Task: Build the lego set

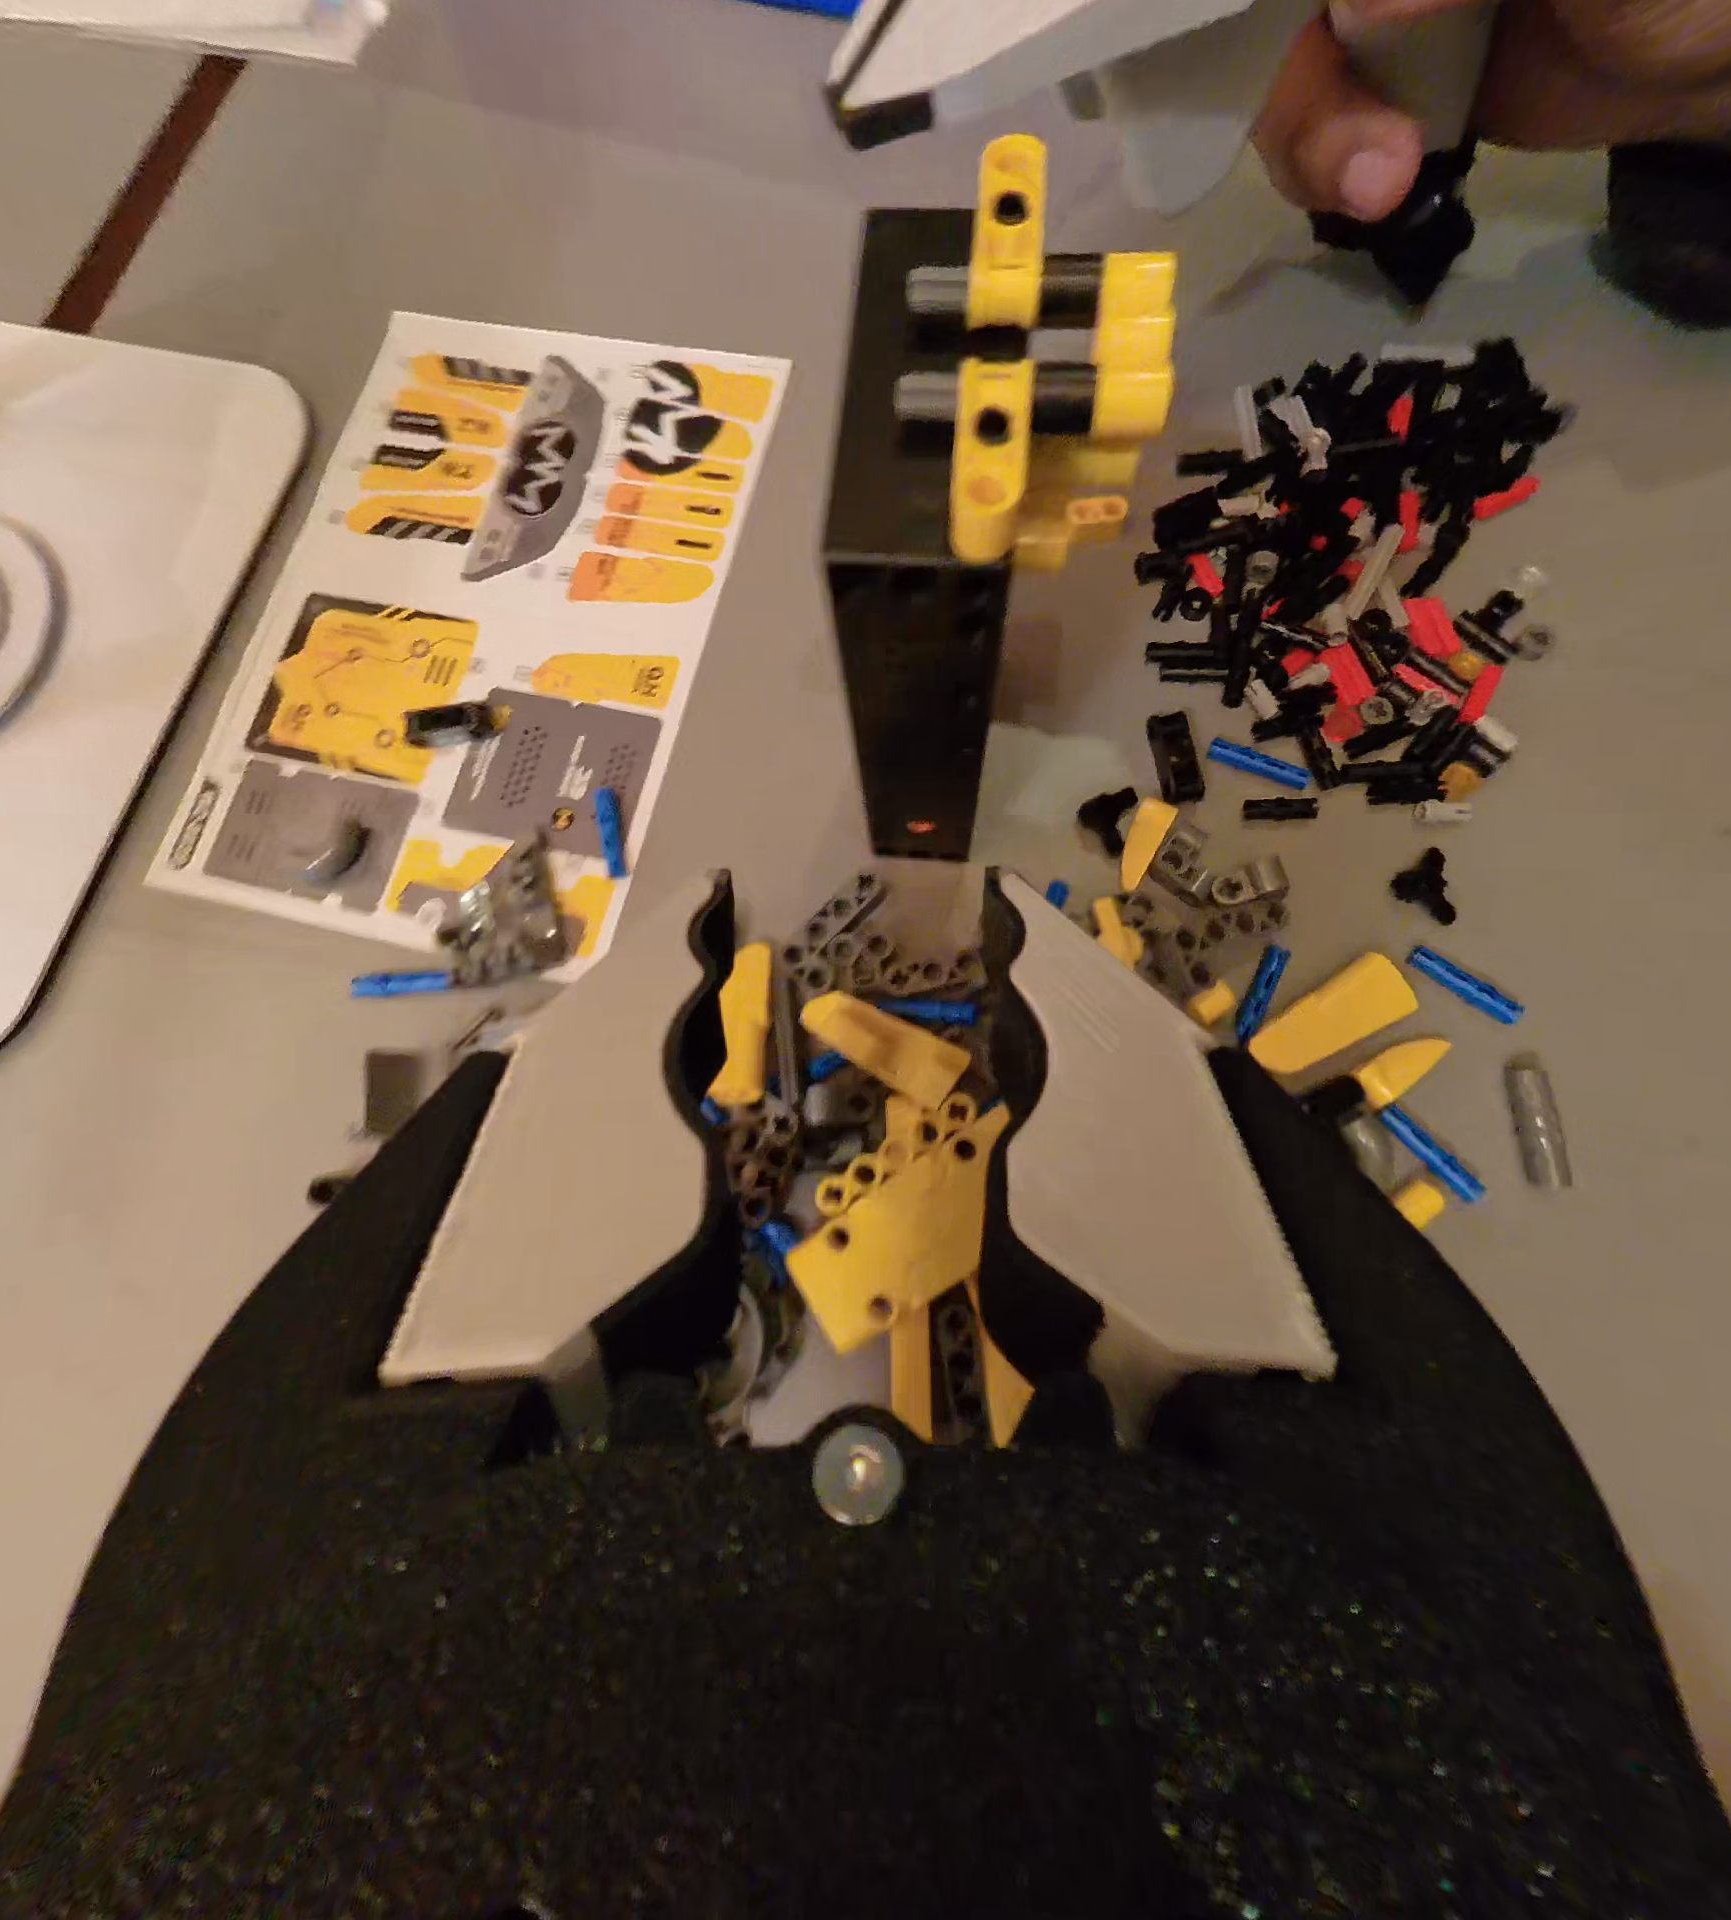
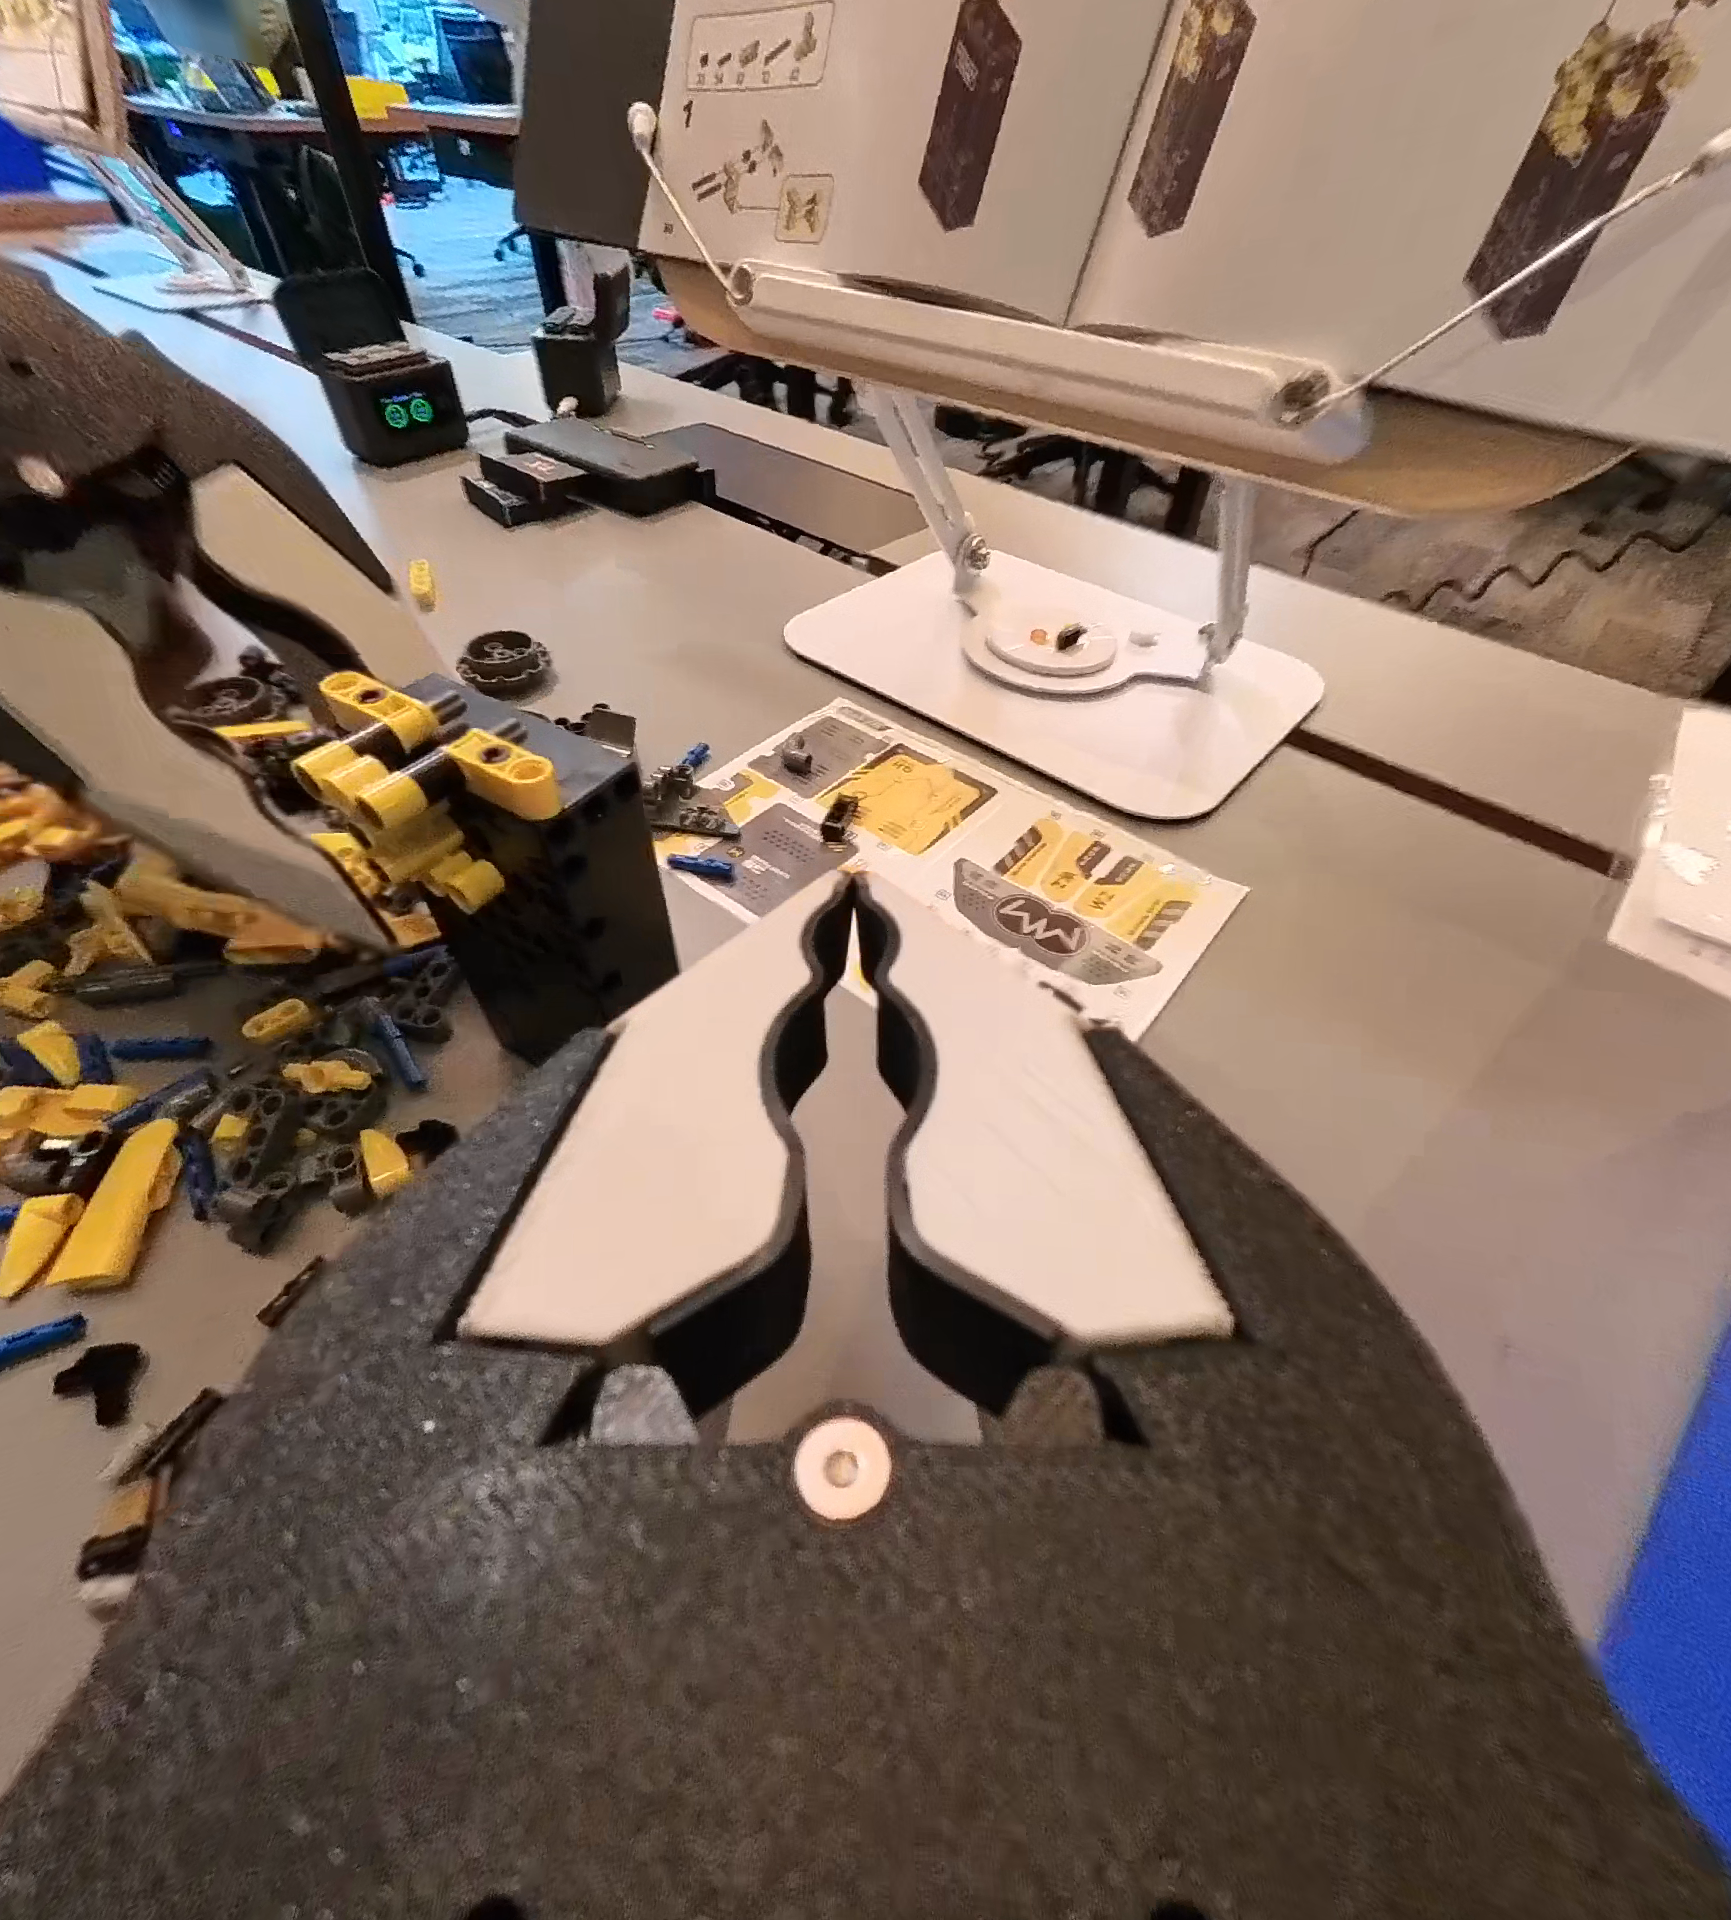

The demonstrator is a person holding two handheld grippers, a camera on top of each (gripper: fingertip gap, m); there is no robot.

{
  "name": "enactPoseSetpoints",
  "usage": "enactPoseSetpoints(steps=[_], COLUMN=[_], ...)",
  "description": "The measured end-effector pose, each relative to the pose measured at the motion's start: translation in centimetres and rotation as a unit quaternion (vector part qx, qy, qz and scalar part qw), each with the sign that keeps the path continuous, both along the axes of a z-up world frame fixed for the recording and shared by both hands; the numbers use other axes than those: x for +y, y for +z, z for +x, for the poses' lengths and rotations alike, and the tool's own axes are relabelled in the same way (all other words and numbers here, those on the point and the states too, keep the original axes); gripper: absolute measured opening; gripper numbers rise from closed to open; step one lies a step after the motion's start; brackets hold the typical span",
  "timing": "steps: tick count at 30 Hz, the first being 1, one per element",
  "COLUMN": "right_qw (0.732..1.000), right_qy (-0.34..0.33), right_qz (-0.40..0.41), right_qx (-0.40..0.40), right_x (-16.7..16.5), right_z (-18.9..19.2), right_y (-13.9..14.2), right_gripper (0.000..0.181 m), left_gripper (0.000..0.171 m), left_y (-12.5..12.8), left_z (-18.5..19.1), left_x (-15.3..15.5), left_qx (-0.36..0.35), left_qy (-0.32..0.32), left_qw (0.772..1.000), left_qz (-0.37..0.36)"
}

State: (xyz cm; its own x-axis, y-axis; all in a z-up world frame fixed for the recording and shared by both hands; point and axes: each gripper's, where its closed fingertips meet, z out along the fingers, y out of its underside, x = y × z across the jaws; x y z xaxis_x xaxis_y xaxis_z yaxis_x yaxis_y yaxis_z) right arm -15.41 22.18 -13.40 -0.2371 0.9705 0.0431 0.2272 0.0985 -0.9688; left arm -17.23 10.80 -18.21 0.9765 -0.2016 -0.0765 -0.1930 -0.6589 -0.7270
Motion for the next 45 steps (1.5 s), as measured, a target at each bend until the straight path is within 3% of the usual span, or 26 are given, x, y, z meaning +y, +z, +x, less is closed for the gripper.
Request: enactPoseSetpoints(steps=[7,9,10,15,19,23,29,33,39,42,45], right_qw=[1.000,1.000,0.999,1.000,0.999,0.996,0.995,0.997,0.997,0.997,0.996], right_qy=[0.004,0.002,0.000,-0.005,-0.006,0.040,0.090,0.078,0.068,0.065,0.066], right_qz=[-0.007,0.006,0.013,0.022,0.031,0.068,-0.012,-0.011,-0.006,-0.018,-0.040], right_qx=[0.024,0.029,0.030,0.021,0.028,0.051,0.029,-0.006,-0.038,-0.041,-0.050], right_x=[-0.3,-0.3,-0.2,0.2,0.5,0.0,-0.9,-0.5,-0.4,-0.1,0.2], right_z=[0.3,0.3,0.3,0.1,0.3,1.3,1.8,1.3,0.8,0.8,0.7], right_y=[1.3,1.4,1.3,0.6,1.1,1.7,0.7,-0.9,-2.4,-2.4,-2.5], right_gripper=[0.000,0.000,0.000,0.000,0.000,0.000,0.000,0.001,0.024,0.027,0.028], left_gripper=[0.044,0.008,0.000,0.000,0.000,0.000,0.000,0.000,0.006,0.018,0.019], left_y=[2.1,2.7,3.1,4.5,3.4,2.7,4.0,4.4,4.4,4.5,4.2], left_z=[-4.8,-5.8,-6.1,-7.3,-7.6,-7.0,-7.0,-7.5,-8.2,-8.9,-9.1], left_x=[-5.0,-6.3,-6.8,-7.8,-7.5,-7.3,-7.4,-7.6,-8.2,-8.7,-9.1], left_qx=[-0.096,-0.097,-0.094,-0.096,-0.073,-0.052,-0.035,-0.028,-0.021,-0.030,-0.054], left_qy=[0.097,0.104,0.108,0.129,0.137,0.126,0.131,0.146,0.164,0.186,0.190], left_qw=[0.986,0.982,0.980,0.971,0.975,0.981,0.979,0.975,0.973,0.967,0.965], left_qz=[0.094,0.122,0.139,0.178,0.157,0.136,0.155,0.164,0.162,0.169,0.171])
